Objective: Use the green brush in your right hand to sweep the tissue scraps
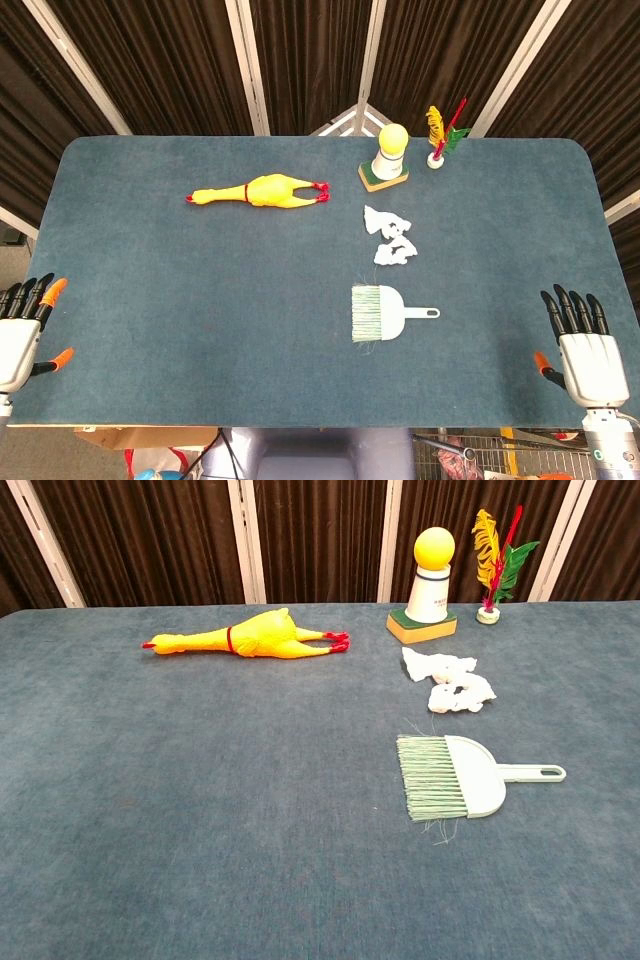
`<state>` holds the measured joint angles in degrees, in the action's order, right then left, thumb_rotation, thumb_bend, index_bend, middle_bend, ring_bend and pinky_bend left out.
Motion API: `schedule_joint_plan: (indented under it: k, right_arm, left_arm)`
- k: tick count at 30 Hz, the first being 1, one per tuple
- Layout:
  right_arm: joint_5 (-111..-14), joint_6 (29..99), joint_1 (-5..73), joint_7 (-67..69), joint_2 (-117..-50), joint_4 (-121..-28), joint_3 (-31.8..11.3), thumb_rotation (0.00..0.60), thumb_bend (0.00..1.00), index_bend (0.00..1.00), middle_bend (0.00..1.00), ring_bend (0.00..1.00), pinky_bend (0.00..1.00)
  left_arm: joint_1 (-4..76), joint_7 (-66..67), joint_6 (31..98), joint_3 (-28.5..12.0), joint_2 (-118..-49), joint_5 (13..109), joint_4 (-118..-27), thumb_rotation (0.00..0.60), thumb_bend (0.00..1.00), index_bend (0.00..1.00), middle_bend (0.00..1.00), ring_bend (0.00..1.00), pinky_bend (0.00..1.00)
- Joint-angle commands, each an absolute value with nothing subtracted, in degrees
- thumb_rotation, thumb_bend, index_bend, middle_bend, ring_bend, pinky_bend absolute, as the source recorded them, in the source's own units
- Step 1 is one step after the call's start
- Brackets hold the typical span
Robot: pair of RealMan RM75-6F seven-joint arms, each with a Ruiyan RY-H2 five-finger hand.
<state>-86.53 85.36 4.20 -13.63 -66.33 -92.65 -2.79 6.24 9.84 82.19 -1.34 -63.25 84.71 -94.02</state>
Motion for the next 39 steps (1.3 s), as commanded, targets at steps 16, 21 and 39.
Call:
schedule_joint_plan:
  k: [16,21,39]
  right_arm:
    - [-86.83,83.88,5.31,-12.07,-65.21,-94.09,-3.18,0.600,0.28,0.00,0.00,0.00,0.00]
    - [-86.01,82.13,6.61,-12.22,-65.40,-95.01,-3.92,0.600,0.28,0.00,0.03,0.03,0.10]
    - [-75.57,69.34,17.15,-26.83,-76.04,-96.32,-8.89,0.600,0.28,0.40,0.97,0.97,0.82]
  left_arm:
    - [6.03,8.80,82.83,-1.52,-63.27,84.73,-93.94,0.600,0.00,0.00,0.00,0.00,0.02]
    - [6.05,8.82,83.00,-1.61,-63.31,84.77,-94.09,0.600,0.00,0.00,0.00,0.00,0.02]
    - [6.38,8.26,82.95,-1.67,-63.55,85.29,-93.84,0.600,0.00,0.00,0.00,0.00,0.02]
